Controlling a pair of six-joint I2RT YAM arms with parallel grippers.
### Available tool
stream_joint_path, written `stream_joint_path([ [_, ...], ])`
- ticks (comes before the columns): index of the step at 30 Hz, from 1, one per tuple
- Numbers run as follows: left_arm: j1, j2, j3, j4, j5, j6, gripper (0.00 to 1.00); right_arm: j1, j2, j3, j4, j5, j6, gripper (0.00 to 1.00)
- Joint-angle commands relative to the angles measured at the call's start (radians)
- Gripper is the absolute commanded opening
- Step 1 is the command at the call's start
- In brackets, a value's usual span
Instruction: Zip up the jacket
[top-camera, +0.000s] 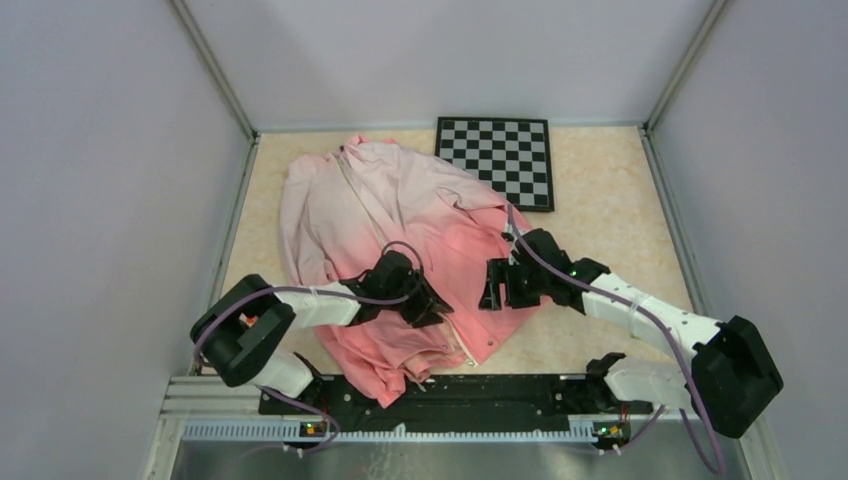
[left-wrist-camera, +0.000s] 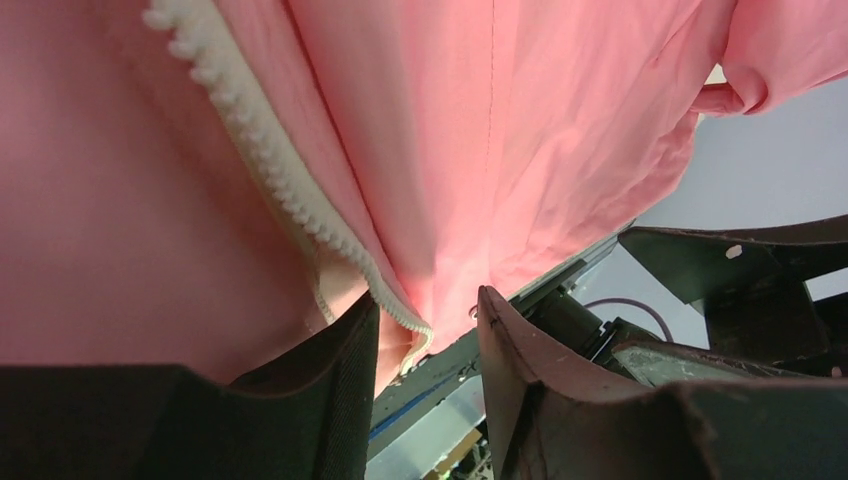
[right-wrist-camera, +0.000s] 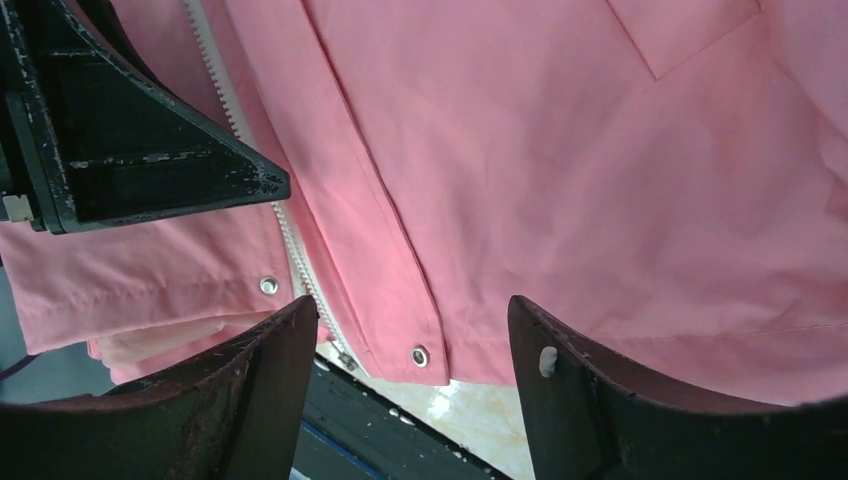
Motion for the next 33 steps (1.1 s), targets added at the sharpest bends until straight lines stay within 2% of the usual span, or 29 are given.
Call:
stream_joint_path([
  [1, -0.014, 0.036, 0.006, 0.115, 0.023, -0.034, 0.4, 0.005, -0.029, -0.009, 0.025, -0.008, 0.009, 0.68],
  [4, -0.014, 0.042, -0.01, 0.154, 0.011, -0.021, 0.32, 0.004, -0.037, -0.021, 0.039, -0.031, 0.0, 0.68],
  [7, -0.013, 0.039, -0.038, 0.273, 0.025, 0.023, 0.22, 0.005, -0.046, -0.041, 0.065, -0.069, -0.006, 0.68],
  [14, 0.002, 0.065, -0.089, 0.625, 0.137, 0.09, 0.09, 0.011, -0.089, -0.082, 0.122, -0.197, -0.013, 0.68],
  [20, 0.003, 0.109, -0.108, 0.856, 0.21, 0.145, 0.0, 0.072, -0.147, -0.098, 0.165, -0.183, -0.048, 0.67],
  [23, 0.002, 0.083, -0.088, 0.828, 0.224, 0.236, 0.0, 0.08, -0.186, -0.132, 0.223, -0.172, -0.052, 0.67],
  [26, 0.003, 0.015, -0.032, 0.577, 0.19, 0.303, 0.0, 0.08, -0.183, -0.134, 0.213, -0.154, -0.054, 0.67],
  [28, 0.002, -0.038, -0.015, 0.412, 0.154, 0.313, 0.26, 0.08, -0.171, -0.128, 0.197, -0.15, -0.062, 0.66],
  [33, 0.002, -0.205, -0.039, 0.148, 0.033, 0.299, 0.57, 0.08, -0.168, -0.123, 0.196, -0.13, -0.073, 0.66],
])
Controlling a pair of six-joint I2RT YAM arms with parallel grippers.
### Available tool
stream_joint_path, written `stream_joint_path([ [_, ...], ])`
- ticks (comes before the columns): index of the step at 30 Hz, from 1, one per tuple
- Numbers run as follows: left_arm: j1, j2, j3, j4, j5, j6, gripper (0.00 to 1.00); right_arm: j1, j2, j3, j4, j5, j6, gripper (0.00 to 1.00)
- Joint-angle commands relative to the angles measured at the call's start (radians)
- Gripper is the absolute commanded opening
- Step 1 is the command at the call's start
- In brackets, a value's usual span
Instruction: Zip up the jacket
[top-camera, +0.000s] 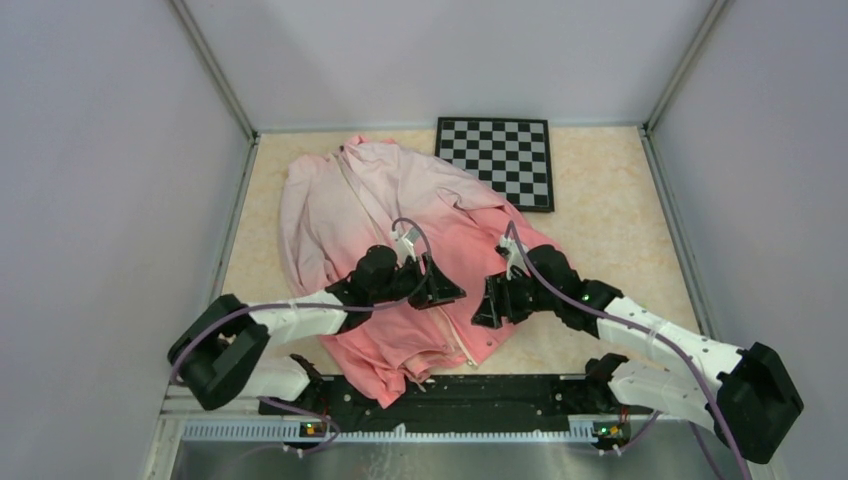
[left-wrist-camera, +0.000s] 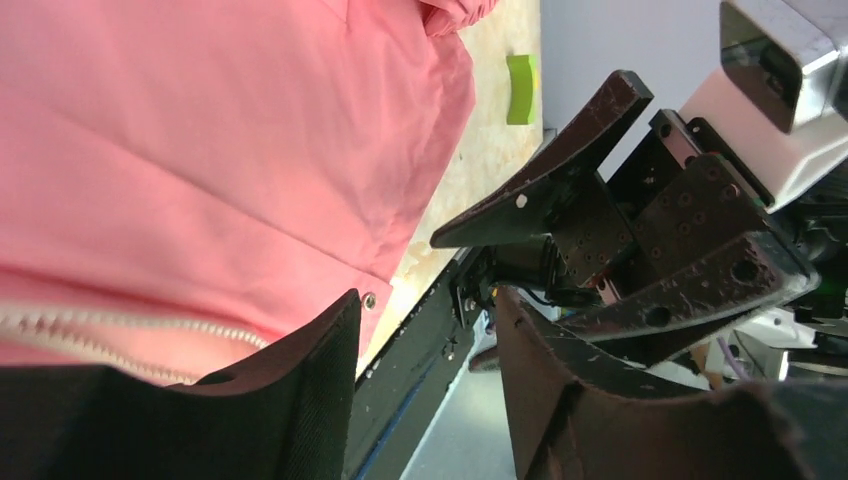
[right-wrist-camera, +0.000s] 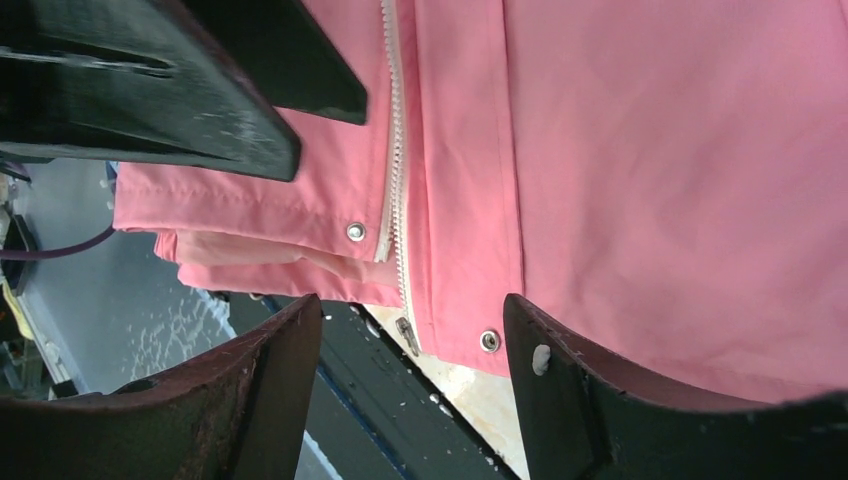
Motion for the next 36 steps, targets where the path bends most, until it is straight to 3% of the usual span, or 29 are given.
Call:
stream_joint_path([
  [1, 0.001, -0.15, 0.005, -0.294, -0.118, 0.002, 0.6, 0.012, 0.0, 0.018, 0.032, 0.027, -0.027, 0.66],
  [5, 0.001, -0.176, -0.018, -0.421, -0.156, -0.179, 0.61, 0.012, 0.01, 0.03, 0.034, 0.041, -0.026, 0.65],
  [11, -0.014, -0.056, -0.009, -0.434, -0.085, -0.368, 0.56, 0.012, 0.027, 0.043, 0.017, 0.069, -0.012, 0.63],
  [26, -0.076, 0.132, 0.081, -0.41, -0.145, -0.398, 0.49, 0.012, -0.015, 0.03, -0.009, 0.09, 0.003, 0.62],
  [32, -0.085, 0.154, 0.112, -0.407, -0.167, -0.38, 0.35, 0.013, -0.007, 0.033, -0.016, 0.093, -0.006, 0.62],
  [36, -0.085, 0.136, 0.12, -0.43, -0.184, -0.358, 0.39, 0.012, -0.004, 0.029, -0.016, 0.095, -0.008, 0.62],
])
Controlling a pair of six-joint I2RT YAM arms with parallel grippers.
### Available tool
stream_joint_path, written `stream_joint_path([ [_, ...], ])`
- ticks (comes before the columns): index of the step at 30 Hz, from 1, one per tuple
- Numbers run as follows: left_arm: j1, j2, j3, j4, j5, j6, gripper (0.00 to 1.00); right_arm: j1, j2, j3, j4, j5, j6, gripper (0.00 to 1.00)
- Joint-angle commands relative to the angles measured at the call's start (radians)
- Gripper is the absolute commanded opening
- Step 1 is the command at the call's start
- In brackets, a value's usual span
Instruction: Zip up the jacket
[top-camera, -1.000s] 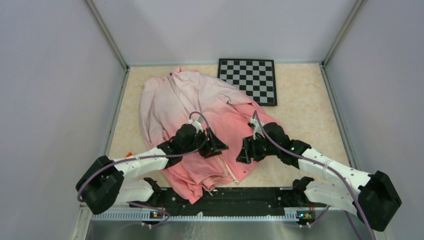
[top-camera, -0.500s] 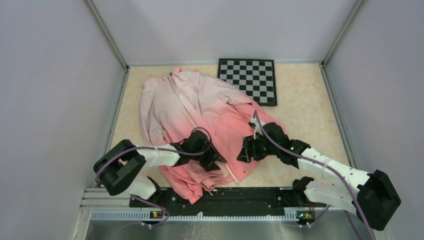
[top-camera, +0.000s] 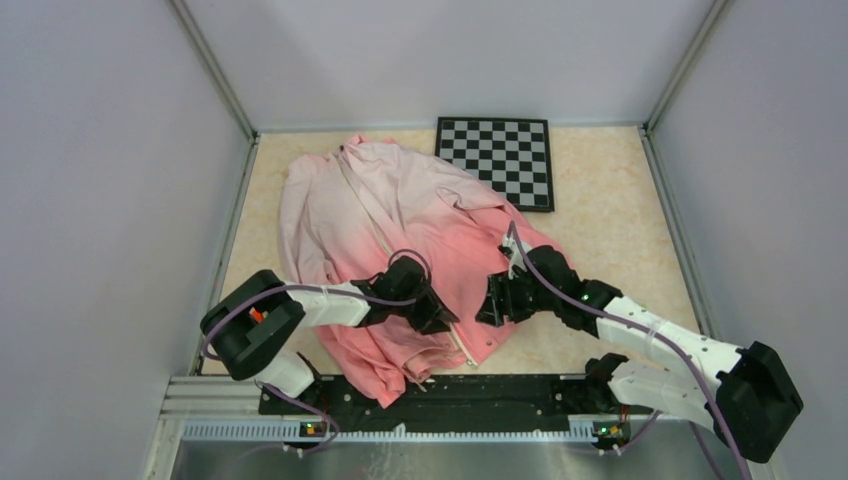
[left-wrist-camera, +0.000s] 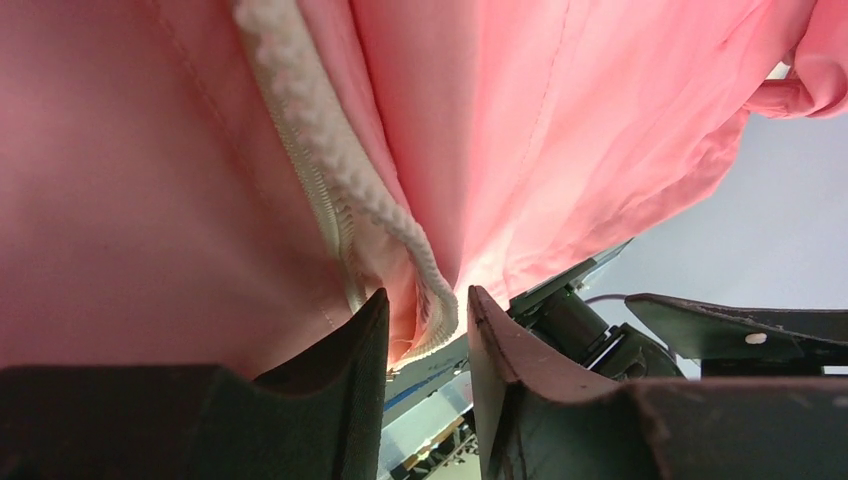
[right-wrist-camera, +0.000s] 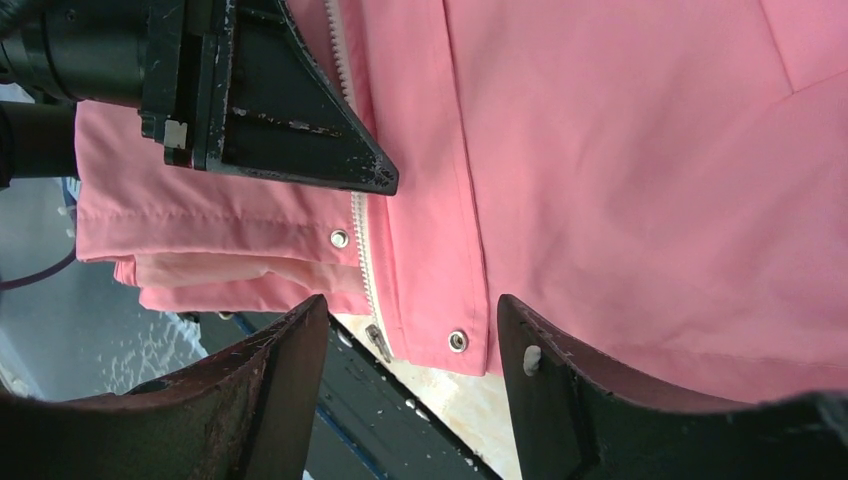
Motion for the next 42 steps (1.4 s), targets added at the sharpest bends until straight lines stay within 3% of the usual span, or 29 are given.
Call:
stream_joint_path([
  [1, -0.006, -0.019, 0.034, -0.008, -0.044, 0.035, 0.4, 0.012, -0.009, 0.028, 0.013, 0.013, -0.009, 0.62],
  [11, -0.005, 0.011, 0.016, 0.067, -0.028, 0.025, 0.3, 0.012, 0.004, 0.02, 0.028, 0.006, -0.013, 0.61],
  [19, -0.004, -0.018, -0.005, 0.226, -0.015, 0.163, 0.03, 0.012, 0.024, 0.015, 0.088, -0.044, -0.047, 0.61],
  [24, -0.004, -0.089, -0.065, 0.412, 0.009, 0.269, 0.0, 0.011, 0.038, 0.006, 0.136, -0.081, -0.073, 0.66],
  [33, -0.002, -0.12, -0.055, 0.452, 0.038, 0.328, 0.0, 0.012, 0.042, -0.048, 0.213, -0.131, -0.096, 0.61],
  [38, -0.002, -0.117, -0.019, 0.399, 0.026, 0.326, 0.0, 0.062, -0.002, -0.051, 0.186, 0.042, -0.071, 0.55],
  [42, -0.002, -0.118, 0.01, 0.347, 0.008, 0.314, 0.0, 0.223, -0.055, -0.023, 0.126, 0.375, -0.017, 0.56],
])
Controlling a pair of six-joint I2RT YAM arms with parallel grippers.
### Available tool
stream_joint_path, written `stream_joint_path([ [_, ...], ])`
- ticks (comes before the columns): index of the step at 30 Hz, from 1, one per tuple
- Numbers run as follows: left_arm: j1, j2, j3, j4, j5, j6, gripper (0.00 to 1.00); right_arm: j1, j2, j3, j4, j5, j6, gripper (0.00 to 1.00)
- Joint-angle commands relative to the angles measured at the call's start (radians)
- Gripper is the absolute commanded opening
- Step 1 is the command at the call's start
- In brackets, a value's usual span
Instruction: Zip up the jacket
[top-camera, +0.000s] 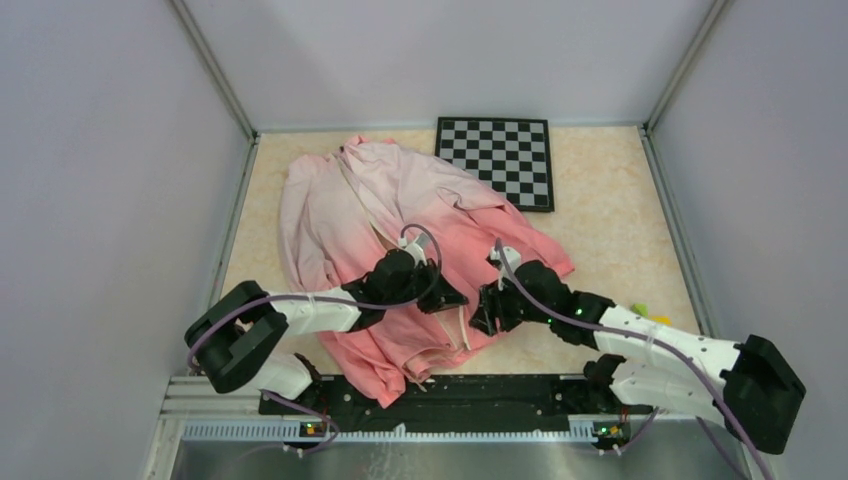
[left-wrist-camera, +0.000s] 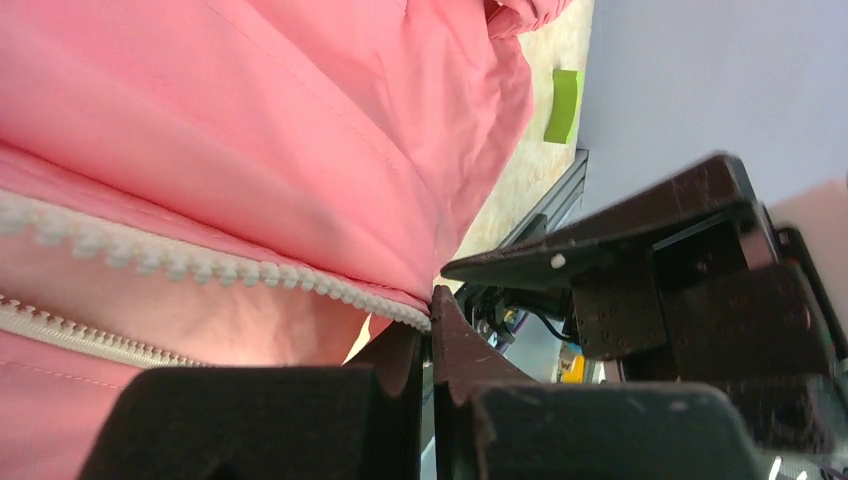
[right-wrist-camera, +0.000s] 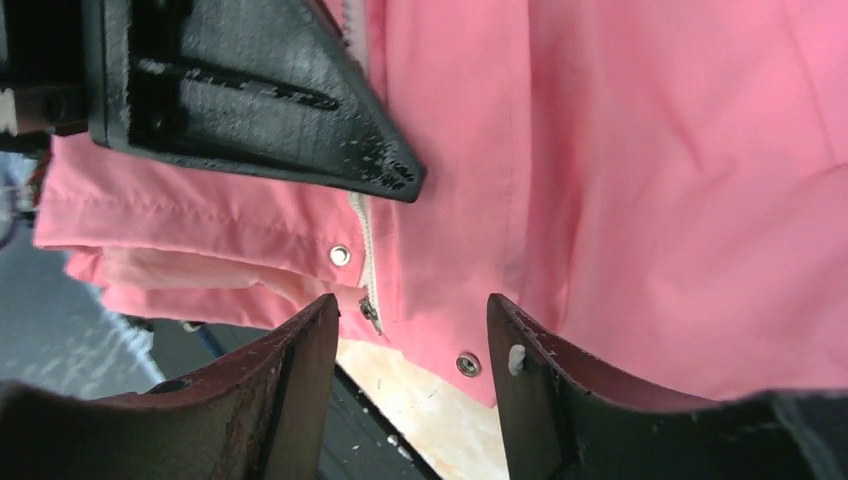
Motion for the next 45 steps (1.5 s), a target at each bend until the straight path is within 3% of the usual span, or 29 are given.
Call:
stream_joint_path([
  [1, -0.002, -0.022, 0.066, -0.025, -0.004, 0.004, 0.0, 0.172, -0.072, 0.051, -0.045, 0.399, 0.052, 0.57],
  [8, -0.001, -0.038, 0.081, -0.071, -0.023, -0.021, 0.0, 0.317, -0.05, 0.056, -0.025, 0.635, 0.154, 0.58],
  [18, 0.001, -0.05, 0.097, -0.127, -0.045, -0.045, 0.0, 0.533, 0.169, 0.153, -0.038, 1.004, 0.313, 0.59],
  [30, 0.005, -0.054, 0.095, -0.139, -0.036, -0.077, 0.0, 0.569, 0.337, 0.185, -0.009, 1.071, 0.288, 0.62],
  [32, 0.006, -0.059, 0.092, -0.139, -0.036, -0.078, 0.0, 0.57, 0.336, 0.171, 0.031, 1.06, 0.26, 0.58],
  [36, 0.009, -0.061, 0.091, -0.139, -0.034, -0.075, 0.0, 0.57, 0.331, 0.155, 0.079, 1.025, 0.224, 0.4],
  [41, 0.011, -0.062, 0.091, -0.136, -0.024, -0.069, 0.0, 0.553, 0.298, 0.092, 0.205, 0.95, 0.179, 0.31],
  [45, 0.013, -0.062, 0.09, -0.132, -0.016, -0.065, 0.0, 0.532, 0.263, 0.046, 0.276, 0.912, 0.144, 0.14],
])
